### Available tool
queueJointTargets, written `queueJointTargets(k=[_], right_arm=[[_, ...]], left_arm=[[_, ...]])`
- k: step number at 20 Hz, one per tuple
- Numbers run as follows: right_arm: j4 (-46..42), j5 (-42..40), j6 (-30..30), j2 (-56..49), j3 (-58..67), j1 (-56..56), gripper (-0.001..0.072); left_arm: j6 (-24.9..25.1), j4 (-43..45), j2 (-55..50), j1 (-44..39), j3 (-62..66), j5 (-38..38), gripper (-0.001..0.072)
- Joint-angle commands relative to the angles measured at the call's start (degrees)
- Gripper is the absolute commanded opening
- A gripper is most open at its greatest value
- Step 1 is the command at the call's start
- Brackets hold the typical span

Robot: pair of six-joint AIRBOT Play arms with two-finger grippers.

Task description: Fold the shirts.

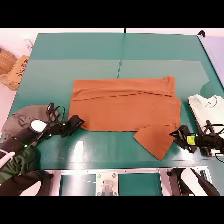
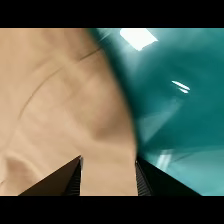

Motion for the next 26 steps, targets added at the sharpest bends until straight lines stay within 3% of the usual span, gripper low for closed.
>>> queueJointTargets(k=[1, 2, 5, 6, 10, 13, 19, 26], right_arm=[[1.1, -2.2, 0.0, -0.6, -1.7, 3.8, 0.0426], [1.6, -2.2, -0.3, -0.6, -1.6, 4.7, 0.0361], [1.4, -1.4, -2.8, -0.6, -0.7, 5.8, 0.0045], [0.4, 0.1, -3.2, -0.5, 0.7, 5.7, 0.0016], [-5.9, 7.1, 0.3, -0.5, 8.5, 5.7, 0.0015], [-5.8, 9.9, 1.4, -0.4, 12.7, 5.7, 0.0015], [2.7, 6.4, 1.4, -3.0, 25.7, 10.0, 0.0015], [9.8, -1.1, 1.4, -27.1, 49.6, 17.4, 0.0016]], left_arm=[[0.3, -2.0, -1.4, -0.5, 0.4, 1.0, 0.0167], [1.5, -2.0, -1.4, -0.5, 1.1, 0.3, 0.0024], [3.2, -0.9, -1.4, 0.6, 4.4, -3.2, 0.0025], [3.1, 1.2, -1.4, 2.3, 6.0, -6.5, 0.0025], [1.5, 16.0, -1.4, 10.3, 12.9, -22.2, 0.0024], [2.0, 19.0, -1.4, 11.5, 17.0, -26.8, 0.0024], [3.2, 19.7, -4.3, 11.5, 26.4, -26.3, 0.0024], [4.2, 17.1, -25.1, 11.5, 50.8, -24.6, 0.0024]])
